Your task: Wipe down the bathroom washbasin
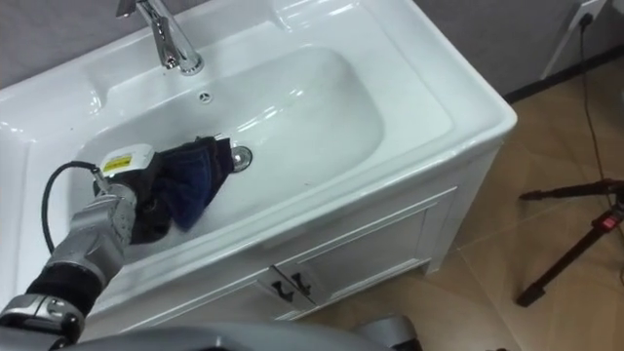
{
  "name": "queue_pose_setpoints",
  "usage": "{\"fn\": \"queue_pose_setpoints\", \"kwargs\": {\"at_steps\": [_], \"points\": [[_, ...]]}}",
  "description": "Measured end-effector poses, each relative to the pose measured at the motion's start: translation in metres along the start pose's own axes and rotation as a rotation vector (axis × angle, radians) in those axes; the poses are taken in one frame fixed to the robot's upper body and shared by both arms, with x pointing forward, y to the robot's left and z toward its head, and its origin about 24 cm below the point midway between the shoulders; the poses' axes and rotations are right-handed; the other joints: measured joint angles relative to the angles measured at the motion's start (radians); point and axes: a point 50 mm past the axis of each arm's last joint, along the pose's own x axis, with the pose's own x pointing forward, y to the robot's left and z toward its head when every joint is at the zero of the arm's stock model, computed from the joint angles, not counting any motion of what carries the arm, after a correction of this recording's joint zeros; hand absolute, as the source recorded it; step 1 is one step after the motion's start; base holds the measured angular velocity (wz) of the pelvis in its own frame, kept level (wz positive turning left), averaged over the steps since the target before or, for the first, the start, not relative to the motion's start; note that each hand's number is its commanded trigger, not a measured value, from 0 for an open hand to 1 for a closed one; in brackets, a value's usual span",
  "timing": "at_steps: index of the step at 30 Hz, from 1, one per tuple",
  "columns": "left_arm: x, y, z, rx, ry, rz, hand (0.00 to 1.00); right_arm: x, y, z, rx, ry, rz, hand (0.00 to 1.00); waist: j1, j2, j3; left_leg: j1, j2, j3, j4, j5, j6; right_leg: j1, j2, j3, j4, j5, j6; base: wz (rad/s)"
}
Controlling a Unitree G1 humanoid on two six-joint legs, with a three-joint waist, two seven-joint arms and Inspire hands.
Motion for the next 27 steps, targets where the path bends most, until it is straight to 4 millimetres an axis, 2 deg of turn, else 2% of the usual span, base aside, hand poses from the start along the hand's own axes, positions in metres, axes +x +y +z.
{"fn": "queue_pose_setpoints", "kwargs": {"at_steps": [5, 8, 15, 23, 27], "points": [[-0.001, 0.000, -0.007, -0.022, 0.024, 0.025, 1.00, 0.000, -0.001, 0.004, -0.055, 0.007, -0.019, 0.00, 0.024, -0.001, -0.0017, -0.003, 0.008, -0.001, 0.004, 0.001, -0.001, -0.006, 0.007, -0.001, 0.008, -0.006, -0.011, -0.03], [-0.003, -0.005, -0.010, -0.020, 0.033, 0.040, 1.00, 0.000, -0.001, 0.005, -0.060, 0.013, -0.028, 0.00, 0.030, -0.001, -0.0089, -0.004, 0.012, -0.001, 0.004, 0.004, -0.006, -0.006, 0.012, -0.001, 0.009, -0.010, -0.018, 0.00], [-0.005, -0.008, -0.012, -0.020, 0.038, 0.072, 1.00, 0.000, -0.001, 0.005, -0.049, 0.020, -0.045, 0.00, 0.052, -0.012, -0.0153, 0.004, 0.025, -0.010, 0.003, 0.009, -0.015, 0.008, 0.023, -0.018, 0.010, -0.015, -0.034, 0.03], [-0.007, -0.010, -0.010, -0.064, 0.043, 0.140, 1.00, -0.001, 0.000, 0.010, 0.076, -0.019, -0.062, 0.00, 0.088, -0.039, -0.0137, 0.029, 0.029, -0.030, -0.012, 0.011, -0.020, 0.024, 0.032, -0.016, 0.002, -0.019, -0.041, 0.00], [-0.005, -0.005, -0.013, -0.247, 0.056, 0.168, 1.00, -0.001, 0.006, 0.015, 0.140, -0.065, -0.032, 0.00, 0.099, -0.049, -0.0111, 0.013, 0.029, -0.033, -0.010, 0.009, -0.023, 0.019, 0.030, -0.026, -0.002, -0.020, -0.040, 0.06]]}}
